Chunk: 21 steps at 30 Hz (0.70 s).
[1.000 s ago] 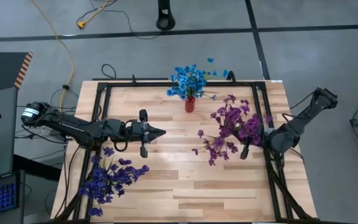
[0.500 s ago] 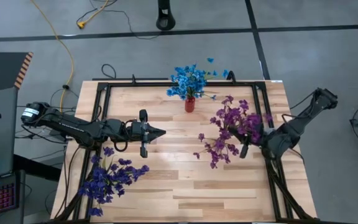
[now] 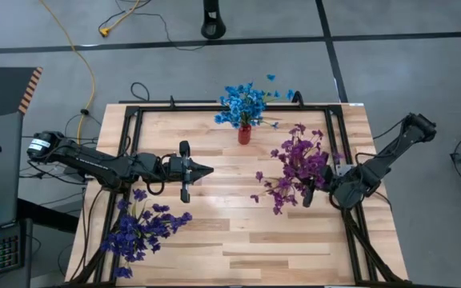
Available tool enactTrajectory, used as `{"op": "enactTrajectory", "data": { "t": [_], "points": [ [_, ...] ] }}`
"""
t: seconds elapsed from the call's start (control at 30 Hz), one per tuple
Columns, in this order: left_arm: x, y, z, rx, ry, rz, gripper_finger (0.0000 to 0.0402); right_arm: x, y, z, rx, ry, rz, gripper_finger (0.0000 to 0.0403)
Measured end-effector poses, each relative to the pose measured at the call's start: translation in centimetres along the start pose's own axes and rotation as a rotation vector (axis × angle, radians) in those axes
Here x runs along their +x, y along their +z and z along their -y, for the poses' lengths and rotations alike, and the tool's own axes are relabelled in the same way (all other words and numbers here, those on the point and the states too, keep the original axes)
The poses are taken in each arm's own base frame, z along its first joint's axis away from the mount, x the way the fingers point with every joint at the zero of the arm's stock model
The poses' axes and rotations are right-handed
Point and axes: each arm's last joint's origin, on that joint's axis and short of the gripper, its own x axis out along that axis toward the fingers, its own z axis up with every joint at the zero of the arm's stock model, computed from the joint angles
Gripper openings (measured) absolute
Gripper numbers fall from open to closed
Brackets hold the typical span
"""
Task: Sort flowers into vase by color
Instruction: Put the violet flowers into the violet vase
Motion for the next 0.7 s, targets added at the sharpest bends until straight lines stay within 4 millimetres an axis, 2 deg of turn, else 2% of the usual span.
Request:
{"op": "enactTrajectory", "data": {
  "t": [0.7],
  "points": [
    [0.0,-0.05,0.0,0.001,0.0,-0.005,0.0,-0.13,0.19,0.09,0.016,0.032,-0.006,0.0052]
  ]
}}
